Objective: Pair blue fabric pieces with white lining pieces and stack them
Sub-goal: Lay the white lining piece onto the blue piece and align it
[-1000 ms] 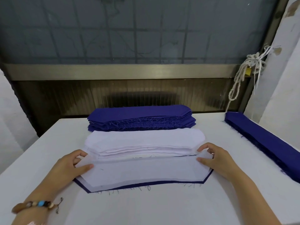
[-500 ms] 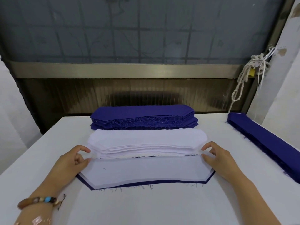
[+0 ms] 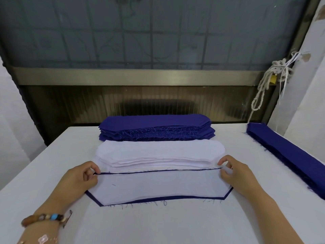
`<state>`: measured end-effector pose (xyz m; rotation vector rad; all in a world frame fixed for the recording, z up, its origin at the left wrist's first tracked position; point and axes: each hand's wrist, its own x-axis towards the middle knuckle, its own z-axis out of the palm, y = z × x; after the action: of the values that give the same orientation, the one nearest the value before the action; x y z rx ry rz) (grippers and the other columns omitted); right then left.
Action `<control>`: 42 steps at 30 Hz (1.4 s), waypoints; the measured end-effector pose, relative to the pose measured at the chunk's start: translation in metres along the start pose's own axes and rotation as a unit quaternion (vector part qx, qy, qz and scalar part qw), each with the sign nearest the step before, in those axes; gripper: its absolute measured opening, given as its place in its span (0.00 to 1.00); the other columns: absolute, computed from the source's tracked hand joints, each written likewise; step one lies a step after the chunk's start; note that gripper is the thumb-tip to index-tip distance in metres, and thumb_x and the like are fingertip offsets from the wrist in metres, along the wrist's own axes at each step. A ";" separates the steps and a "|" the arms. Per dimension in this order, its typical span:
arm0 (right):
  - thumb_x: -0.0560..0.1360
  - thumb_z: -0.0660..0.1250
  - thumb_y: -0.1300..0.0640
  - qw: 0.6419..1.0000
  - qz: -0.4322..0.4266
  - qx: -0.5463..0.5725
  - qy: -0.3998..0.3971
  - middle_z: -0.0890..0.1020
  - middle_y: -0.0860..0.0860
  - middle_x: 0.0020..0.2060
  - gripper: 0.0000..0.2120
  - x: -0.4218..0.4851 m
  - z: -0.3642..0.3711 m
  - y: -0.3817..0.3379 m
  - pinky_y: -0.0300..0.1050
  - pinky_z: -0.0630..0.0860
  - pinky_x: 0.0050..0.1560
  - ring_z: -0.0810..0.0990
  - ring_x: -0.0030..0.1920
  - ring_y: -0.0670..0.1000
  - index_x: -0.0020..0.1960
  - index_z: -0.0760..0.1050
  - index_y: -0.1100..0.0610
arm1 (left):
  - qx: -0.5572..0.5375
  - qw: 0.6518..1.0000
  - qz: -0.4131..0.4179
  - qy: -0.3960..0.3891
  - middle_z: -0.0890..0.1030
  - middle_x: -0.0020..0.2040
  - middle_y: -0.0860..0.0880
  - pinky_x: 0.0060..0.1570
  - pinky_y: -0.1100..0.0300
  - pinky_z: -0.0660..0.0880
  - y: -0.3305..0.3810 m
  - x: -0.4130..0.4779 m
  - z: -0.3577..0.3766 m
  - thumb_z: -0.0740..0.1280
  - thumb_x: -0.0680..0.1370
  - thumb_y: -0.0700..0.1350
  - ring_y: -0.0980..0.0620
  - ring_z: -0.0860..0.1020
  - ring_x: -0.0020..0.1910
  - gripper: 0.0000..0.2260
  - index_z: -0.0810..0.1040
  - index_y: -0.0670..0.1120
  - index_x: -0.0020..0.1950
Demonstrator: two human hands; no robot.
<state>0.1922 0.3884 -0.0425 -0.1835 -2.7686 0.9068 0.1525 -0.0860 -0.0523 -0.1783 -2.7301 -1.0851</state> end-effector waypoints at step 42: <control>0.78 0.66 0.56 0.989 -0.143 0.042 0.005 0.75 0.45 0.32 0.10 0.011 0.013 -0.021 0.36 0.67 0.35 0.70 0.32 0.45 0.38 0.72 0.50 | 0.005 0.998 0.037 0.052 0.74 0.31 0.50 0.32 0.65 0.66 0.014 0.022 0.016 0.69 0.76 0.52 0.57 0.68 0.29 0.12 0.76 0.49 0.36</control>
<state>0.1767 0.3661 -0.0386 0.2168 -2.6475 0.9382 0.1311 -0.0640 -0.0492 -0.2141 -2.6156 -1.0305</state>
